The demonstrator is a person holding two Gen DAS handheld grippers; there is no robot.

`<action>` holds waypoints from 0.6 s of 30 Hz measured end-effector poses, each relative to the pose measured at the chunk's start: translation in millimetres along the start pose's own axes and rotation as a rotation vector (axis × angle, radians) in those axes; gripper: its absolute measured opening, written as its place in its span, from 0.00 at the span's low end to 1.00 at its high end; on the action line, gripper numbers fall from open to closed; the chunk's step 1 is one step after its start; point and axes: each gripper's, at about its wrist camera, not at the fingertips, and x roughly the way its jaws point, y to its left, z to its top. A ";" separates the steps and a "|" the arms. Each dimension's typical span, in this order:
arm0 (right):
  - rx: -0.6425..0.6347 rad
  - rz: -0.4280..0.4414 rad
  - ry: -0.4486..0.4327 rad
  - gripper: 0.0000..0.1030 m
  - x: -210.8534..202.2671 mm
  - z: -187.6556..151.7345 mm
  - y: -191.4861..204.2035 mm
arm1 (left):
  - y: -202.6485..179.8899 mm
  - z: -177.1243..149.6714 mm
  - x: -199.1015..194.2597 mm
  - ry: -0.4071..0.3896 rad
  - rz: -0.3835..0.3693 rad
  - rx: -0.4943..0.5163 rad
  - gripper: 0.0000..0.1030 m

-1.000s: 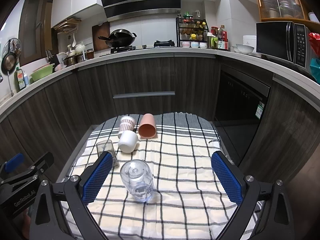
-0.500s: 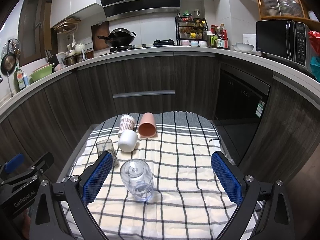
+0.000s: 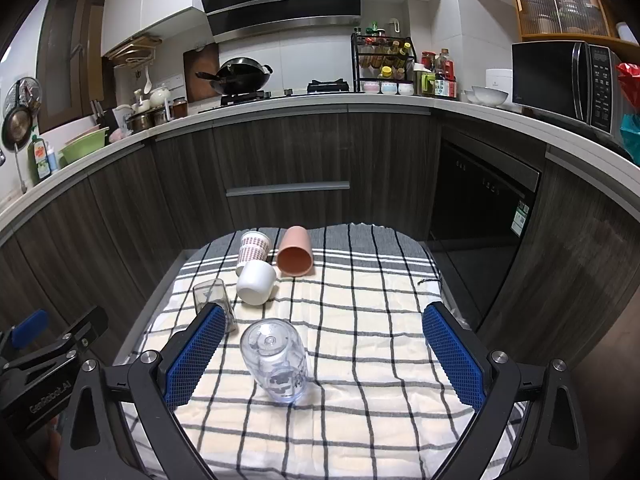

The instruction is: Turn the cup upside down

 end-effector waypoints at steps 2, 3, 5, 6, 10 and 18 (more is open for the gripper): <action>0.001 0.000 0.002 0.96 0.1 -0.2 0.0 | 1.2 -1.8 1.2 0.001 0.003 -0.002 1.00; 0.000 0.001 0.003 0.96 0.2 -0.3 -0.1 | 1.6 -2.7 1.0 0.002 0.007 -0.004 1.00; 0.000 0.001 0.005 0.96 0.3 -0.9 0.4 | 2.7 -3.8 2.1 0.004 0.010 -0.008 1.00; 0.001 0.002 0.004 0.96 0.1 -1.1 0.7 | 3.3 -4.3 2.0 0.003 0.016 -0.010 1.00; 0.001 0.001 0.005 0.96 0.8 -0.8 0.0 | 3.8 -4.4 2.2 0.010 0.012 -0.010 1.00; 0.003 0.001 0.008 0.96 1.1 -1.7 0.0 | 3.2 -2.8 5.3 0.025 0.020 -0.020 1.00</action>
